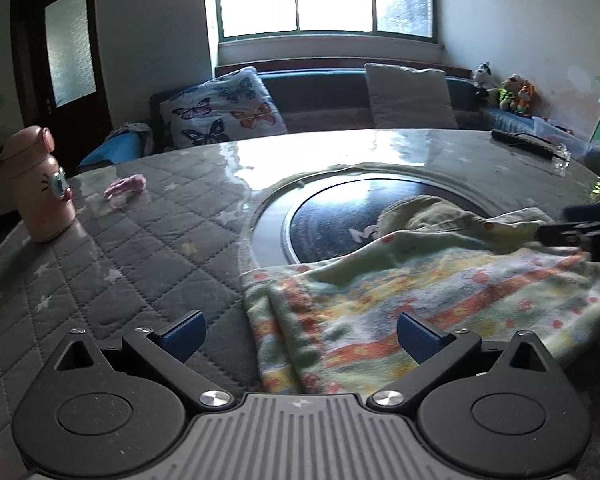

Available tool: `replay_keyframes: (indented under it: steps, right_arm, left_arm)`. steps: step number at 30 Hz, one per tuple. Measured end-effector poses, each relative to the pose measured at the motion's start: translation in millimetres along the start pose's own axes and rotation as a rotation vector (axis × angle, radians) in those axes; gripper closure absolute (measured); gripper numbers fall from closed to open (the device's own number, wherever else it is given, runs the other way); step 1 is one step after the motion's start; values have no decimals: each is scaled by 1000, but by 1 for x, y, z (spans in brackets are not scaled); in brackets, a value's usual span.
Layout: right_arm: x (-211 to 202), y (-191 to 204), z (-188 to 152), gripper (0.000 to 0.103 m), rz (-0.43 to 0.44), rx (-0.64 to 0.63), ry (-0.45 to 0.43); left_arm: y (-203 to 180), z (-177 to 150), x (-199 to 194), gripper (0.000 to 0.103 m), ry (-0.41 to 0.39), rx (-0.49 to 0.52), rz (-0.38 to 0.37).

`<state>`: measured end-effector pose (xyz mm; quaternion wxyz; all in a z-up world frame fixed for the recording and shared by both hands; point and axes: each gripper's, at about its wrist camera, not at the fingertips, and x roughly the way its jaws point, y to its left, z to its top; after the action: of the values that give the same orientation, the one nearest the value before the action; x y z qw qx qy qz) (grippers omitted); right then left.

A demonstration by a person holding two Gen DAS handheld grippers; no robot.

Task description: Fold clothes

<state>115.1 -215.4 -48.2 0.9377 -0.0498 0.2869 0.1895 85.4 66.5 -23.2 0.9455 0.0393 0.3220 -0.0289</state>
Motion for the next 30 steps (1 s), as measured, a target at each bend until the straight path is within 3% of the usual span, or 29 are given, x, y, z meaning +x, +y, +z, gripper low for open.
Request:
replay_keyframes:
  steps: [2,5,16,30]
  right_arm:
    - [-4,7,0,11,2,-17,-9]
    - [-10,17,-1,0,6,-44,-23]
    - [-30,56,-3,0,26,-140,-70]
    - [-37,137,-21,0,213,-364,-8]
  left_arm:
    - [2,-1,0,0,11,-12,7]
    - [3,-2,-1,0,18,-25,10]
    - [18,-8,-6,0,60,-108,19]
    - [41,-13,-17,0,94,-203,50]
